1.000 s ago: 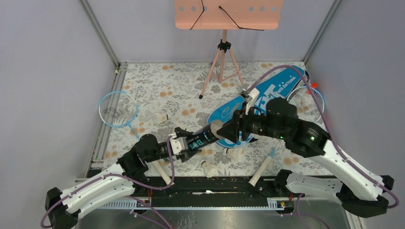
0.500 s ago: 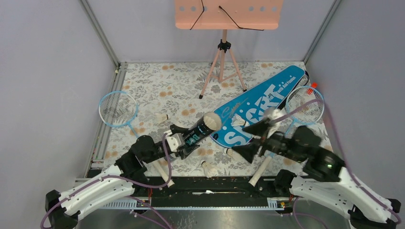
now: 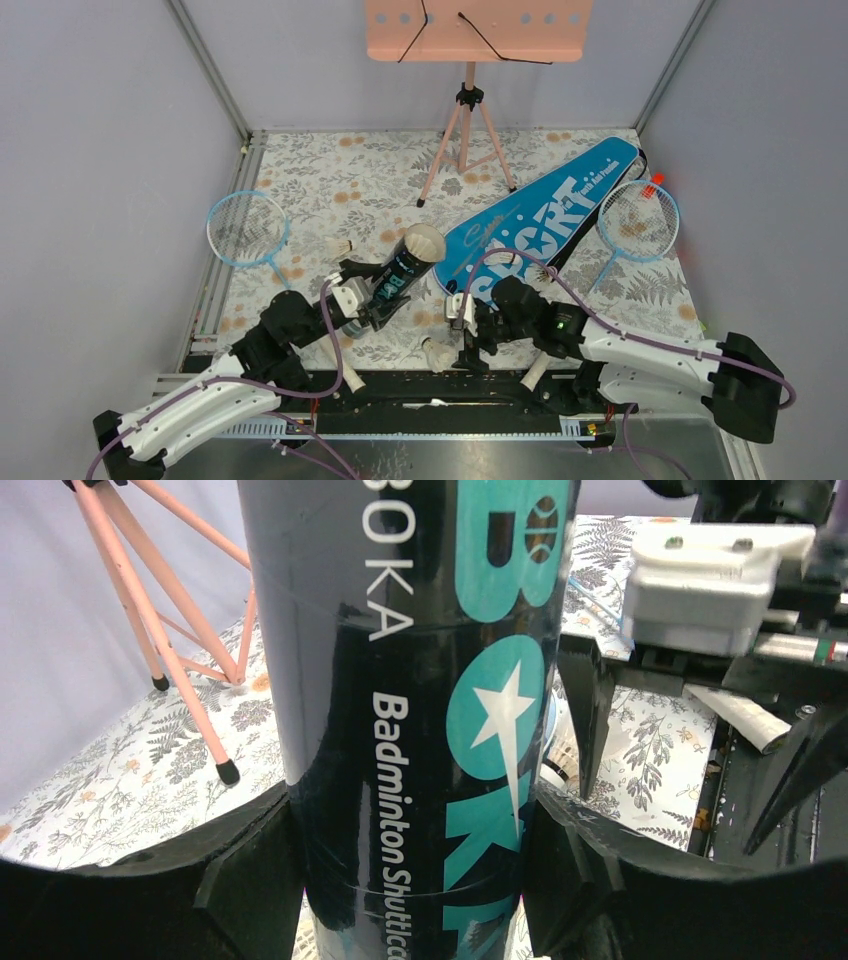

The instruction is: Pack up the badminton gear

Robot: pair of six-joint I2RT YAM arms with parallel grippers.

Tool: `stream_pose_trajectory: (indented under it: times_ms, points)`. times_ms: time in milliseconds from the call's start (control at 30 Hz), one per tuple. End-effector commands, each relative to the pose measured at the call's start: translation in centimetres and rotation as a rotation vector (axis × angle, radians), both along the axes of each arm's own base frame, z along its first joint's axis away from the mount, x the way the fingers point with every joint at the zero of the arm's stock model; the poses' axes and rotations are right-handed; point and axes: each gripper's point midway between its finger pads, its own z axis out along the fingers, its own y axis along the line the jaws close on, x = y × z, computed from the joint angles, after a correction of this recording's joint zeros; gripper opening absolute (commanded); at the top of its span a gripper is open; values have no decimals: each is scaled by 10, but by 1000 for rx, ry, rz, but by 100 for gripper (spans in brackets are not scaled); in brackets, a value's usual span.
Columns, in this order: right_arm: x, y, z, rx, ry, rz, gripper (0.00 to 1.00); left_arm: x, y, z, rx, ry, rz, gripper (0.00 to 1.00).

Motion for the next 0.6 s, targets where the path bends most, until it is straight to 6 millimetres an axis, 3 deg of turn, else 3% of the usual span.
stream_pose_trajectory:
  times_ms: [0,200,567]
  points:
    - [6,30,4,100,-112,58,99,3,2,21,-72,-43,23,8]
    - [15,29,-26,-7,-123,7,93,2,2,20,-61,-36,20,8]
    - [27,36,-46,-49,-133,-19,75,3,0,14,-39,-20,15,8]
